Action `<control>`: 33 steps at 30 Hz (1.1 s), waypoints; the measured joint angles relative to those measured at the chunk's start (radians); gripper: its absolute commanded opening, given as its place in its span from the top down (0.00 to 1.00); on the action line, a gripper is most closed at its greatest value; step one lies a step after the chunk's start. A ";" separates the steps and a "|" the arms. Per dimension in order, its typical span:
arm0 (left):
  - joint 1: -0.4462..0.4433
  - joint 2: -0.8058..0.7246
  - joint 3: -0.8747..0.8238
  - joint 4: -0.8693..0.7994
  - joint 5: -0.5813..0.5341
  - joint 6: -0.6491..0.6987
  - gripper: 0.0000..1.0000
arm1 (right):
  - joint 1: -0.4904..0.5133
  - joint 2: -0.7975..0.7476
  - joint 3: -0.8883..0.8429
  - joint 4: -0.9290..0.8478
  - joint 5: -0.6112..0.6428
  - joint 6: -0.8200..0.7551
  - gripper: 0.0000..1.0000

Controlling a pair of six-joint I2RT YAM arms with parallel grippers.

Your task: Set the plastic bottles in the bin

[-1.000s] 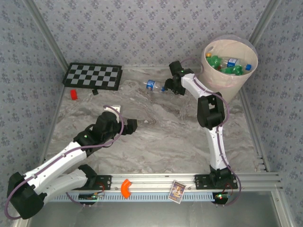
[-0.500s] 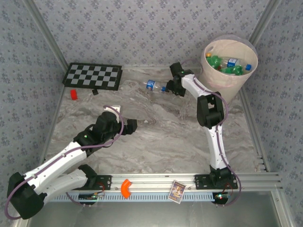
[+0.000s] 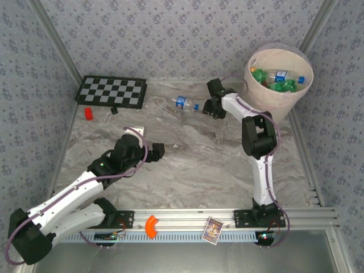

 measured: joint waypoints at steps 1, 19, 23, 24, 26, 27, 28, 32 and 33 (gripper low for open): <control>0.000 0.000 0.000 0.000 0.001 0.000 0.00 | 0.005 -0.023 -0.019 0.006 0.005 -0.003 0.43; 0.000 -0.093 0.000 -0.031 0.009 0.005 0.00 | 0.203 -0.486 -0.214 0.074 0.127 -0.132 0.46; 0.000 -0.130 0.000 -0.041 0.002 0.019 0.00 | 0.216 -0.610 -0.257 0.077 0.174 -0.171 0.47; 0.000 -0.136 0.000 -0.043 0.000 0.021 0.00 | 0.216 -0.639 -0.265 0.079 0.186 -0.179 0.47; 0.001 -0.143 0.000 -0.049 -0.001 0.027 0.00 | 0.216 -0.706 -0.281 0.080 0.215 -0.198 0.47; 0.001 -0.145 0.000 -0.050 -0.001 0.027 0.00 | 0.214 -0.735 -0.286 0.080 0.225 -0.204 0.47; 0.001 -0.148 0.000 -0.049 -0.001 0.028 0.00 | 0.211 -0.769 -0.293 0.081 0.238 -0.214 0.47; 0.001 -0.152 0.000 -0.048 0.000 0.032 0.00 | 0.181 -0.881 -0.307 0.087 0.256 -0.237 0.48; 0.001 -0.152 0.000 -0.048 0.003 0.032 0.00 | 0.168 -0.902 -0.309 0.091 0.258 -0.237 0.49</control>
